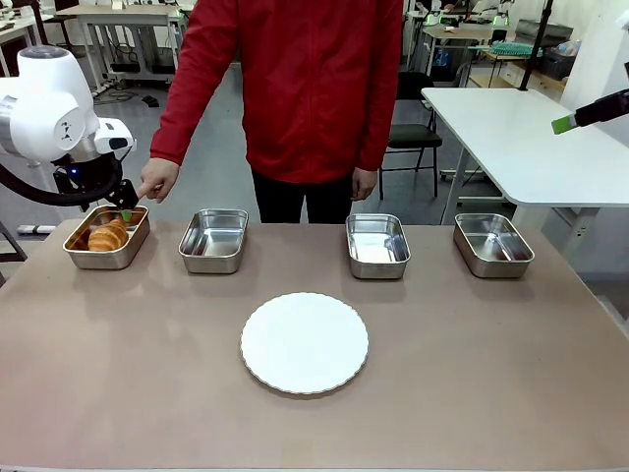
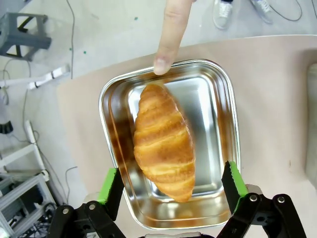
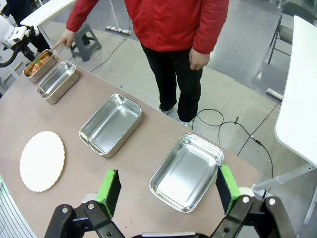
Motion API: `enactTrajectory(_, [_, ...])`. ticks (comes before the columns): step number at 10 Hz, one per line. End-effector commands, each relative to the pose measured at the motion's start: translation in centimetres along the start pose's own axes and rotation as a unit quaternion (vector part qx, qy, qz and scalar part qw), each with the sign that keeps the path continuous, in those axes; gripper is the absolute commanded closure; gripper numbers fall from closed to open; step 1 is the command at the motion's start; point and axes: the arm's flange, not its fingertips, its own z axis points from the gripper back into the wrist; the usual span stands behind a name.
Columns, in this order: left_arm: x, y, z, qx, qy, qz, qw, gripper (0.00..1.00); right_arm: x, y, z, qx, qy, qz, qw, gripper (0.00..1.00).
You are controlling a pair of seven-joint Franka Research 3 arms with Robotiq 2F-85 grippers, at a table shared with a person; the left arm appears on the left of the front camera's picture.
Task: Place the bread in the container.
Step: Place the Butter Roll into the Airtight Container indicated by the human.
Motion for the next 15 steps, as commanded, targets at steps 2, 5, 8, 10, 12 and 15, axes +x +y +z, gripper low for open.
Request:
enactTrajectory(2, [0.0, 0.0, 0.0, 0.0, 0.0, 0.0, 1.0, 0.0, 0.0, 0.0, 0.1, 0.005, -0.008, -0.001, 1.0, 0.0])
enactTrajectory(5, [-5.0, -0.6, 6.3, 0.007, -0.063, 0.048, 0.997, 0.0, 0.0, 0.0, 0.1, 0.005, -0.008, -0.001, 1.0, 0.0])
enactTrajectory(8, [-11.9, -1.3, 12.2, 0.003, -0.112, 0.09, 0.99, 0.0, 0.0, 0.0, 0.1, 0.005, -0.008, -0.001, 1.0, 0.0])
enactTrajectory(10, [-16.7, -2.4, 15.0, -0.012, -0.149, 0.087, 0.985, 0.0, 0.0, 0.0, 0.1, 0.005, -0.008, -0.001, 1.0, 0.0])
enactTrajectory(12, [-21.7, -3.9, 16.6, -0.015, -0.174, 0.065, 0.982, 0.0, 0.0, 0.0, 0.1, 0.005, -0.008, -0.001, 1.0, 0.0])
enactTrajectory(15, [-26.3, -4.7, 16.6, -0.042, -0.173, 0.033, 0.984, 0.0, 0.0, 0.0, 0.1, 0.005, -0.008, -0.001, 1.0, 0.0])
